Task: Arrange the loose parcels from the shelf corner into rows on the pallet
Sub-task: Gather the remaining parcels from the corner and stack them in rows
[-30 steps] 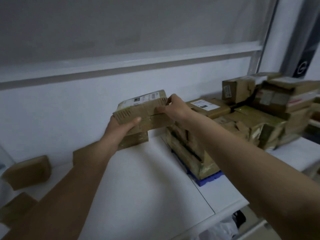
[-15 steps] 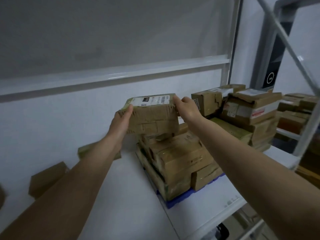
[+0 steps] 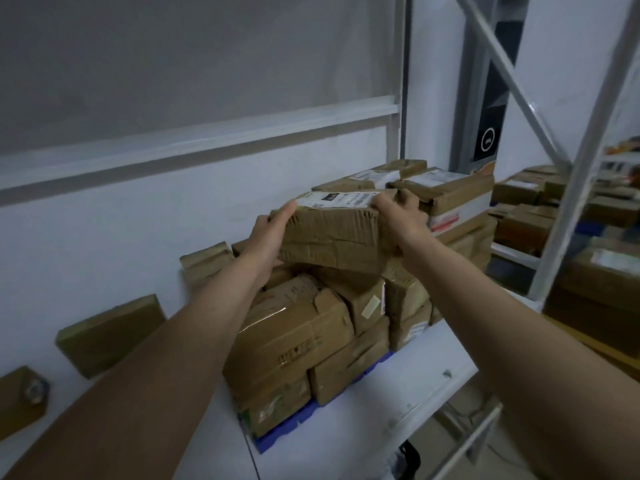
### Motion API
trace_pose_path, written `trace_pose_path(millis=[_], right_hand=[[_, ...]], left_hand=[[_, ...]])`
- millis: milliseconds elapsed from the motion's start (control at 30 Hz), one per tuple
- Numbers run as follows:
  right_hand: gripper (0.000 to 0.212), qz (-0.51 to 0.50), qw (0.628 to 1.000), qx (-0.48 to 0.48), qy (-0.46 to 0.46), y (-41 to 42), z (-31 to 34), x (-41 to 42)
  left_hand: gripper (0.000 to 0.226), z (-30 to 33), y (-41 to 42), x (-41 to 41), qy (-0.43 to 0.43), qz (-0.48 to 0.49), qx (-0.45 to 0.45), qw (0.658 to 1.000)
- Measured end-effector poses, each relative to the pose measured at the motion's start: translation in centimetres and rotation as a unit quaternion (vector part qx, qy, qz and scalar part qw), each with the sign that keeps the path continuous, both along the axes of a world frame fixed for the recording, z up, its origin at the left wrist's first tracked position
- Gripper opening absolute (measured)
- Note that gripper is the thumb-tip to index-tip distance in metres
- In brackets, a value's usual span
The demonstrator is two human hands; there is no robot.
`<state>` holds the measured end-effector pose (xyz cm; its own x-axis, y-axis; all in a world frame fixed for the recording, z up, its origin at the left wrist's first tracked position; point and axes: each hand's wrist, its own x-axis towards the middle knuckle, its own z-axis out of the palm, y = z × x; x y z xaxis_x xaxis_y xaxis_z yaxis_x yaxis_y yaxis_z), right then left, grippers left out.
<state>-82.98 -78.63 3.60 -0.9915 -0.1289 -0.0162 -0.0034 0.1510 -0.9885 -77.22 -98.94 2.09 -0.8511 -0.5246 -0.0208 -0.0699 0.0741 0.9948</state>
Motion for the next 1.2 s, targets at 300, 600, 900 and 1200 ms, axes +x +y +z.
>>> trace_pose_path(millis=[300,600,900,1200], right_hand=[[0.078,0.02,0.996,-0.025,-0.089,4.9,-2.3,-0.4],[0.081,-0.041,0.998,-0.005,-0.053,4.3,-3.8,-1.0],[0.07,-0.013,1.0,-0.015,-0.02,2.9,-4.3,-1.4],[0.065,-0.103,0.976,0.172,0.088,2.3,-3.6,-0.1]], left_hand=[[0.078,-1.8,4.7,-3.3,-0.086,0.042,-0.236,0.967],[0.08,-2.6,6.9,-5.8,-0.063,0.034,-0.171,0.983],[0.063,-3.3,8.1,-5.9,-0.034,-0.058,-0.158,0.985],[0.061,-2.8,8.9,-5.6,-0.034,-0.016,-0.16,0.986]])
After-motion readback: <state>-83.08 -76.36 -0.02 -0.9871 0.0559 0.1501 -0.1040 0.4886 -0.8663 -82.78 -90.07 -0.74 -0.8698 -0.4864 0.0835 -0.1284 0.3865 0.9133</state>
